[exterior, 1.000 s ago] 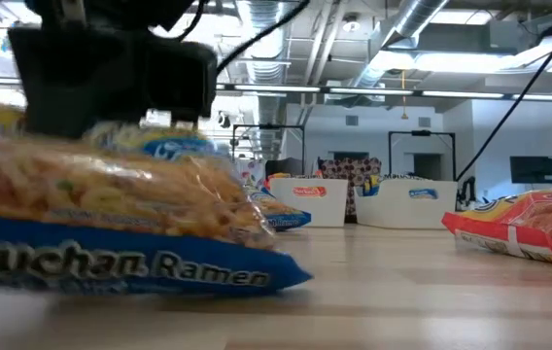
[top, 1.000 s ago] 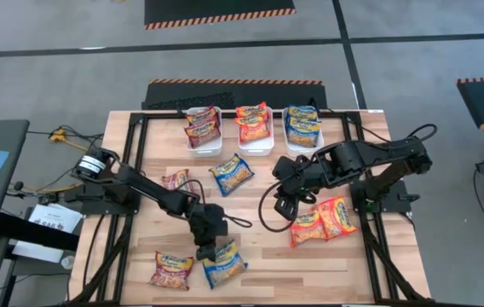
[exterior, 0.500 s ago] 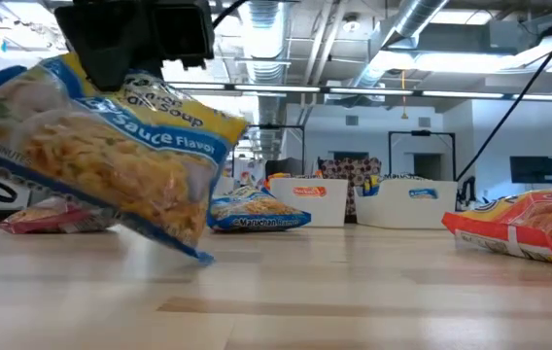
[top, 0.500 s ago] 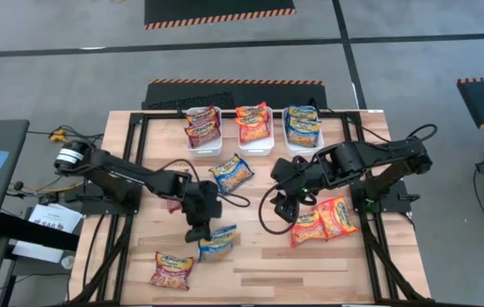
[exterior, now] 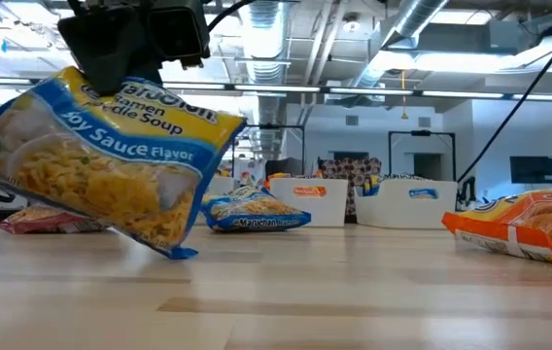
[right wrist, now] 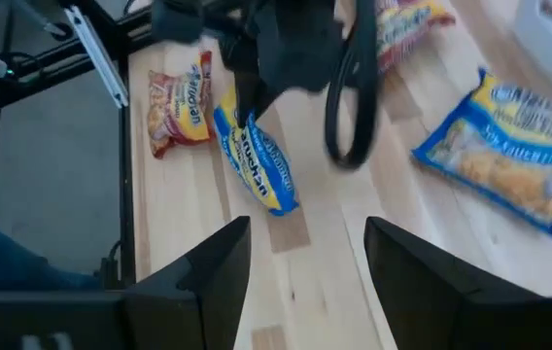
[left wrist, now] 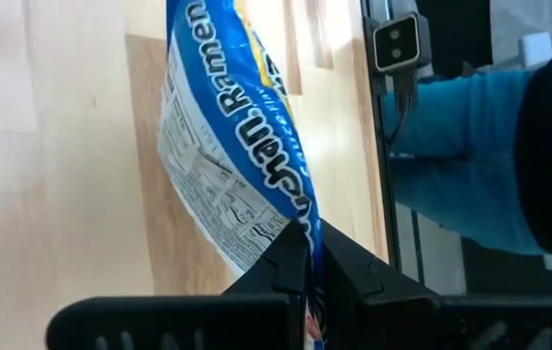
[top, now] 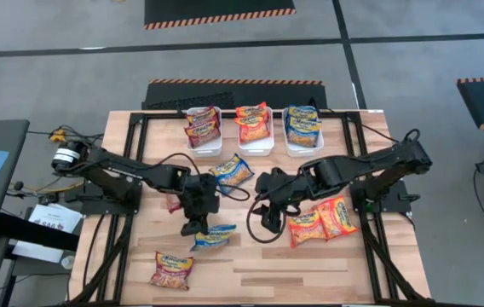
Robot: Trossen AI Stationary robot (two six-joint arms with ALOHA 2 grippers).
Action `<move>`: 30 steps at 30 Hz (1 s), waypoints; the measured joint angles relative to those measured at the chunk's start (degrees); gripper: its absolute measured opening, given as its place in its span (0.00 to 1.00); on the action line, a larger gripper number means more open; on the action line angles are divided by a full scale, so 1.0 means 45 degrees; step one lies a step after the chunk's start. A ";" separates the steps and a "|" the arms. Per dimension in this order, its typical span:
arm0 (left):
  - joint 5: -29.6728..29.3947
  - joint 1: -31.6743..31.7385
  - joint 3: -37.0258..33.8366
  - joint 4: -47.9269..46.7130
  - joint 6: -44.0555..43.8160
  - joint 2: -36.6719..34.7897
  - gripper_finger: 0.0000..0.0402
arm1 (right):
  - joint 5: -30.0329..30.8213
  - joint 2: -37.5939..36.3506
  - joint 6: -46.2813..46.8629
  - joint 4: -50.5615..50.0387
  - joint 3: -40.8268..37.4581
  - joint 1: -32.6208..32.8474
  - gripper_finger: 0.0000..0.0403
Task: Sort Maruchan noodles
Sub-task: Put the blue noodle pack into the right white bin
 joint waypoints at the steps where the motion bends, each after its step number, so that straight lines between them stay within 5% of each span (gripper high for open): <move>1: 0.0006 0.0048 0.0000 0.0012 0.0001 0.0000 0.00 | -0.0041 0.0000 0.0237 -0.0006 -0.0189 0.0049 0.56; 22: -0.0165 0.0453 0.0000 0.0914 -0.0021 0.0005 0.00 | -0.0177 0.0000 -0.2501 0.8402 -0.5591 -0.0314 0.55; 30: -0.0756 0.0640 -0.0005 0.1540 -0.0460 0.0010 0.00 | -0.0702 0.0686 -0.3465 0.8891 -0.5734 -0.0965 0.55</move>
